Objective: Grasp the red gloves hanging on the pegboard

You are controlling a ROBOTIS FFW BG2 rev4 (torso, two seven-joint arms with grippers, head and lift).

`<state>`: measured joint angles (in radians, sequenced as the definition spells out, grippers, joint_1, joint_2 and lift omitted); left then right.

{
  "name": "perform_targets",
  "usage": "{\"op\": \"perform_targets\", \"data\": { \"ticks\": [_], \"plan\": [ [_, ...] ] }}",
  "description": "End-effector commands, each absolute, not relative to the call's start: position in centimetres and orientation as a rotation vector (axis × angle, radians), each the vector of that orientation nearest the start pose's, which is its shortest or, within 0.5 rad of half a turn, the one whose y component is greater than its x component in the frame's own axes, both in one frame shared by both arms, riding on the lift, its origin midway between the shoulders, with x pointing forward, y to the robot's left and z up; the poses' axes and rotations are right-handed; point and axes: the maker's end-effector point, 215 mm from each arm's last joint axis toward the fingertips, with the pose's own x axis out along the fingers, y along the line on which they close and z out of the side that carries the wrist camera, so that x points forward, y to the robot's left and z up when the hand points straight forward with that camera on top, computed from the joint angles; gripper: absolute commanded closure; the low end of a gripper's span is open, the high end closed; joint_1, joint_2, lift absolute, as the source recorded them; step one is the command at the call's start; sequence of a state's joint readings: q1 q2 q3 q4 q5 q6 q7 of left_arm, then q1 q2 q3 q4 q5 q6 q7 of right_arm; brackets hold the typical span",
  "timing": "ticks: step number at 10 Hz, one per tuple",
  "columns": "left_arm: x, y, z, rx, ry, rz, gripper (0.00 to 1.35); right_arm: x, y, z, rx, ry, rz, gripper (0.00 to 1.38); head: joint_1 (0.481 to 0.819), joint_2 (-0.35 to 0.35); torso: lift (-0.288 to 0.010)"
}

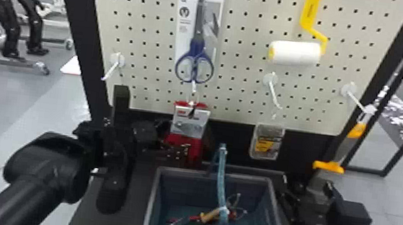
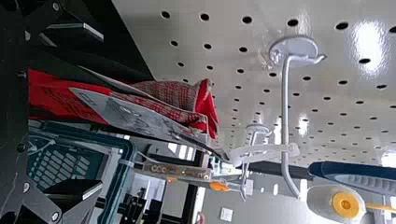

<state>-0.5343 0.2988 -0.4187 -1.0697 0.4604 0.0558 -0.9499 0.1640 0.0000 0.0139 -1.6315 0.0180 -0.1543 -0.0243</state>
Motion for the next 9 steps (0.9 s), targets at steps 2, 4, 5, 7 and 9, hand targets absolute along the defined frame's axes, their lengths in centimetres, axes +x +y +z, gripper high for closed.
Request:
{"op": "perform_targets", "data": {
  "ticks": [2,4,5,7,9],
  "plan": [
    [60.7,4.8,-30.4,-0.024,0.118,-1.174,0.19,54.5,-22.0,-35.1,-0.013,-0.059,0.000,0.27,0.549,0.000,-0.100],
    [60.9,4.7,-30.2,-0.008,0.116,-1.178,0.20,54.5,-21.9,-35.1,-0.013,-0.060,0.002,0.27,0.549,0.000,-0.100],
    [60.8,4.4,-30.3,0.002,0.120,-1.182,0.34,54.5,-21.9,-35.1,-0.015,-0.060,0.002,0.27,0.549,0.000,-0.100],
    [60.8,4.1,-30.7,-0.006,0.141,-1.184,0.96,54.6,-21.9,-35.0,-0.013,-0.063,0.002,0.27,0.549,0.000,-0.100],
    [60.6,3.8,-31.1,-0.003,0.152,-1.186,1.22,54.5,-21.9,-35.1,-0.013,-0.062,0.002,0.27,0.549,0.000,-0.100]
  ]
}}
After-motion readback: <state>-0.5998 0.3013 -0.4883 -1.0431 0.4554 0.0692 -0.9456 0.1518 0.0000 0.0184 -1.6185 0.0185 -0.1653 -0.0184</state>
